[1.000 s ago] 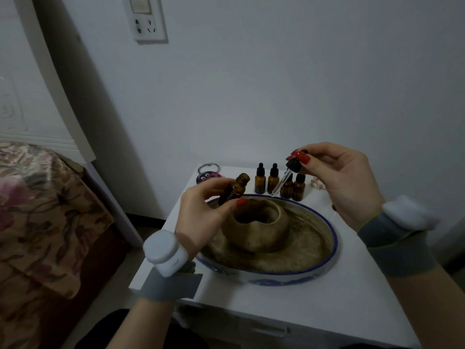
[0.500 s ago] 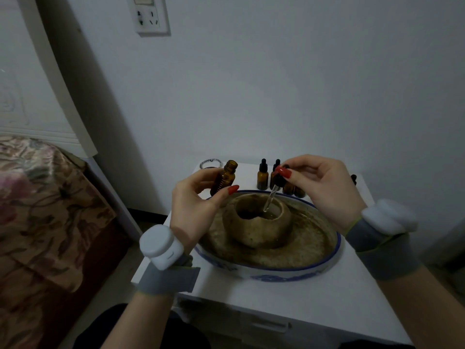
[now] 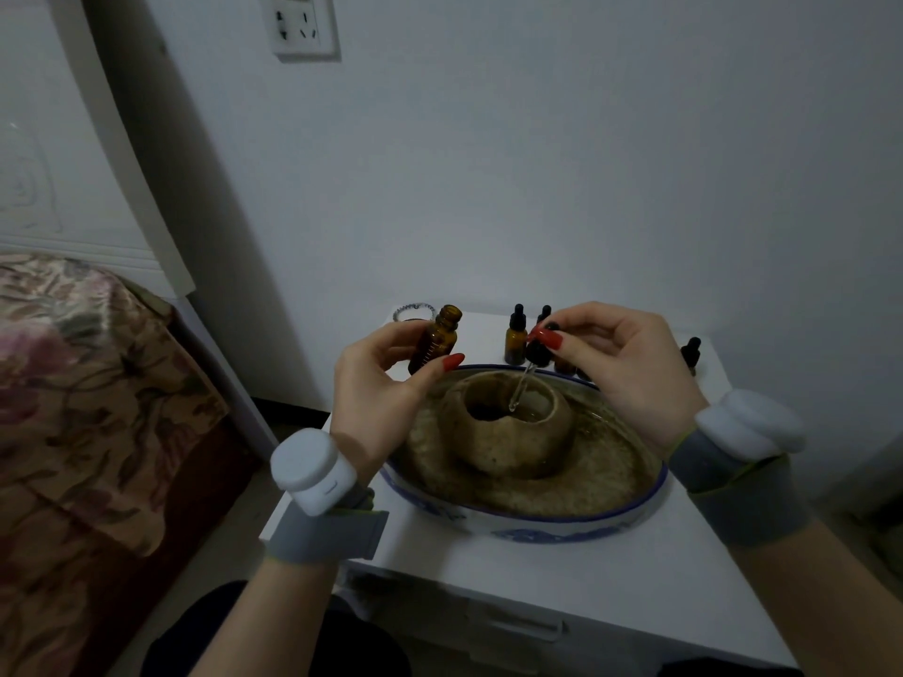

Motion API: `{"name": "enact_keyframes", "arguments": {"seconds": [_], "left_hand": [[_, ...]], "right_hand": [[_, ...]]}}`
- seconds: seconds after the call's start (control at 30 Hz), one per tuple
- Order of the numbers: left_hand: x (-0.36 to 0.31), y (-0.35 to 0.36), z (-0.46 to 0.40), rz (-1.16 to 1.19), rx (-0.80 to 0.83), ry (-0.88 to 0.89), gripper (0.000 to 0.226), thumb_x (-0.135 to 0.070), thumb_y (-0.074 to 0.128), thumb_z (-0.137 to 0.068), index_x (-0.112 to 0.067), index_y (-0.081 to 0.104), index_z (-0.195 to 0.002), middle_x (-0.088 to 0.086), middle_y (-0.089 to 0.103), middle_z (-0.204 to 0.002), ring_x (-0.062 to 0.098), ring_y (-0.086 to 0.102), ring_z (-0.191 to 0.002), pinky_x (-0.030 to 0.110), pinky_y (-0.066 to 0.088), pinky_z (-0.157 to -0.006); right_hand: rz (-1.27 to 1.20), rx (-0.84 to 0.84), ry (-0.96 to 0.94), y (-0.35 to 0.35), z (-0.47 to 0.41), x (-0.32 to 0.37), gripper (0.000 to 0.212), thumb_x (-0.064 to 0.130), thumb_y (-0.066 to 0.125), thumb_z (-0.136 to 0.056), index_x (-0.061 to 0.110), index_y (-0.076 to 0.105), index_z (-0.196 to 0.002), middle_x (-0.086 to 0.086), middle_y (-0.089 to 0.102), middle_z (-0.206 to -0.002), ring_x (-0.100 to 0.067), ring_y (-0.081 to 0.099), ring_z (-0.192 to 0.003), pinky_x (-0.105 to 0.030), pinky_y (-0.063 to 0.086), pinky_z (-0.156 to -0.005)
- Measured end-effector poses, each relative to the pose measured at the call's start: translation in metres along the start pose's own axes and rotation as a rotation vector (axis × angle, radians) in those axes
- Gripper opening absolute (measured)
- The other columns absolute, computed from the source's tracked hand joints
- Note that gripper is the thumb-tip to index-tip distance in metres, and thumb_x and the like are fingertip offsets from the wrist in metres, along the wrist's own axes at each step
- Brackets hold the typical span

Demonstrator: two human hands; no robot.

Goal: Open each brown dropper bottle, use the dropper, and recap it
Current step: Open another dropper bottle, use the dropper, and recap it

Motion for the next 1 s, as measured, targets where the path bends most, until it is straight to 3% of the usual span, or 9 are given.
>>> {"name": "enact_keyframes", "arguments": {"seconds": [0.33, 0.43, 0.77, 1.0], "left_hand": [[0.001, -0.001, -0.001, -0.005, -0.002, 0.005, 0.034, -0.023, 0.080, -0.074, -0.018, 0.072, -0.106, -0.007, 0.073, -0.097, 0.004, 0.067, -0.091, 0.007, 0.047, -0.082], [0.002, -0.001, -0.002, -0.009, -0.001, 0.002, 0.034, -0.024, 0.080, -0.074, -0.018, 0.072, -0.107, -0.007, 0.073, -0.098, 0.006, 0.068, -0.092, 0.011, 0.049, -0.085], [0.002, -0.002, -0.002, -0.003, -0.005, -0.004, 0.034, -0.024, 0.080, -0.074, -0.018, 0.072, -0.107, -0.007, 0.073, -0.098, 0.003, 0.067, -0.090, 0.005, 0.046, -0.079], [0.000, -0.003, -0.002, 0.014, -0.027, -0.011, 0.032, -0.016, 0.081, -0.073, -0.012, 0.073, -0.103, -0.001, 0.074, -0.096, 0.012, 0.069, -0.090, 0.016, 0.050, -0.085]], "right_hand": [[-0.017, 0.017, -0.002, 0.001, -0.001, -0.002, 0.012, 0.006, 0.067, -0.083, 0.009, 0.072, -0.094, -0.007, 0.073, -0.092, -0.008, 0.069, -0.079, -0.017, 0.055, -0.075], [-0.020, 0.024, 0.001, 0.002, -0.001, -0.002, 0.012, 0.006, 0.067, -0.083, 0.011, 0.072, -0.093, -0.006, 0.073, -0.092, -0.007, 0.069, -0.078, -0.018, 0.055, -0.075], [-0.029, 0.027, -0.021, 0.009, 0.002, 0.001, 0.012, 0.005, 0.067, -0.084, 0.009, 0.071, -0.094, -0.008, 0.073, -0.094, -0.015, 0.070, -0.088, -0.018, 0.055, -0.080], [-0.021, 0.024, -0.052, 0.015, 0.003, 0.002, 0.017, 0.005, 0.068, -0.084, 0.021, 0.071, -0.088, 0.000, 0.074, -0.090, -0.008, 0.070, -0.085, -0.013, 0.053, -0.075]]}}
Point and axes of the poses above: each hand's wrist, its own z-axis away from the middle knuckle, its own y-axis out of the palm, x = y × z, the point moved 7 cm from there along -z, towards the middle knuckle
